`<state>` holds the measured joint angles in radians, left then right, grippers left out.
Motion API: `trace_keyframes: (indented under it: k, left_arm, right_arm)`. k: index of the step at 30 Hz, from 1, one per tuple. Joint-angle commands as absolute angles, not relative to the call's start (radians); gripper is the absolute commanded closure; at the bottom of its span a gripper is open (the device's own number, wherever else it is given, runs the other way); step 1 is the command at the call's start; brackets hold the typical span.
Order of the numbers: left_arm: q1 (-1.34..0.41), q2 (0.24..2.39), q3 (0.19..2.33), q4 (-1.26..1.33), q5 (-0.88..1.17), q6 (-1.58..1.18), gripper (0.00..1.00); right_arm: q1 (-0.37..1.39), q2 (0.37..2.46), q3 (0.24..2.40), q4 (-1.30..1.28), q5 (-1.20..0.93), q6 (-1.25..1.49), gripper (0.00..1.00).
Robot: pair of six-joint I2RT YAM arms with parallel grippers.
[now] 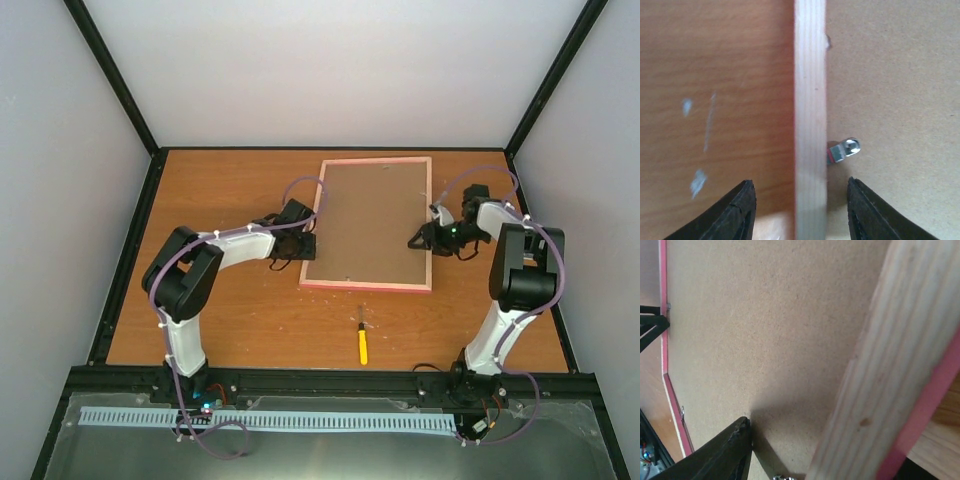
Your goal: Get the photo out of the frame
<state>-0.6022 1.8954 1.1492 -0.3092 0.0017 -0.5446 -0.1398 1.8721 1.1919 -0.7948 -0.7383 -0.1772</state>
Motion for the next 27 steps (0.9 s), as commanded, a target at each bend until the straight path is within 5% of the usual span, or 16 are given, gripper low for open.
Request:
trace_keyframes:
  k: [1,11,20,27]
  left_arm:
    - [-0.606,1.825,1.062,-0.339,-0.016,-0.568,0.51]
    - [-0.586,1.746,0.906,-0.370,-0.150,-0.645,0.64]
    - [-0.564,1.792,0.910,-0.314,-0.216,-0.667,0.89]
    - [-0.556,1.826,0.914,-0.299,-0.226,-0.668,0.95]
  right_arm:
    - [-0.021,1.844,1.188,-0.724,-0.584,-0.209,0.47]
    - [0.083,1.875,1.203,-0.702,-0.562,-0.149,0.44]
    - [0.097,1.977,1.269,-0.669,-0.516,-0.102,0.41]
    - [0.095,1.977,1.271,-0.675,-0.389,-0.078,0.19]
